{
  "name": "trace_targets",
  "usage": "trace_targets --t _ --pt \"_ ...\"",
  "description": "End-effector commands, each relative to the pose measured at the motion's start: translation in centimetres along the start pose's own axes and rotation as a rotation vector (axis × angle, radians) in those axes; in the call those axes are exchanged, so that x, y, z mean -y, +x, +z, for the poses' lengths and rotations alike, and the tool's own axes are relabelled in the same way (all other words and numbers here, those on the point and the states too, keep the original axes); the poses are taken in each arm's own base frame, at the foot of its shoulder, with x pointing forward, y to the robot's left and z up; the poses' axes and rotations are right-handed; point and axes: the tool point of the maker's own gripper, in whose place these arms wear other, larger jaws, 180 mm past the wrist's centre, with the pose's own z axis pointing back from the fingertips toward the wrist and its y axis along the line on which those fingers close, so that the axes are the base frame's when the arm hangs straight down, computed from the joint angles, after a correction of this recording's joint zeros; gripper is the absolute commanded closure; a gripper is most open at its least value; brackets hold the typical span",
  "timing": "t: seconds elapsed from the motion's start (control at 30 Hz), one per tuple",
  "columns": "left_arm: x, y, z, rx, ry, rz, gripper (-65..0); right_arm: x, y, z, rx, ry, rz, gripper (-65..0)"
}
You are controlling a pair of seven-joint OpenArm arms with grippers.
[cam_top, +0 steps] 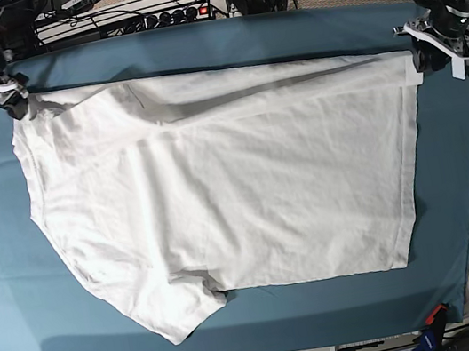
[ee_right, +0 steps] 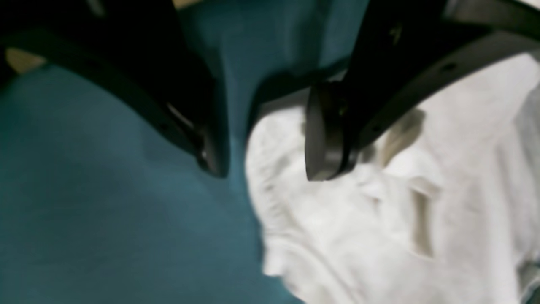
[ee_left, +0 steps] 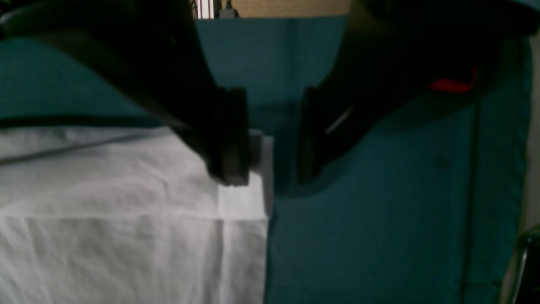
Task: Fold the T-shirt properly
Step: 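Pull the right gripper's corner away from the left gripper to stretch the edge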
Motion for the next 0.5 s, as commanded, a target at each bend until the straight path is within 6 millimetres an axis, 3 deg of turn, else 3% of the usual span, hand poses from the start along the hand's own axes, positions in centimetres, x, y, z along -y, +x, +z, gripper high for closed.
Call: trace_targets --t 0.0,0.23,0.47 --pt "-0.30 1.17 0.32 0.035 0.004 -0.021 -20.7 -0.47 0.04 0.02 -0.007 0.012 0.021 -29.2" --pt "-0.30 1.04 0.31 0.028 0.004 -0.020 -20.7 -0.90 -0.25 -0.31 -0.003 0.015 0.036 -28.5" --pt "-0.29 1.06 0.31 0.029 0.004 -0.020 -20.7 -0.99 -0.23 -0.32 -0.001 0.019 0.039 -7.9"
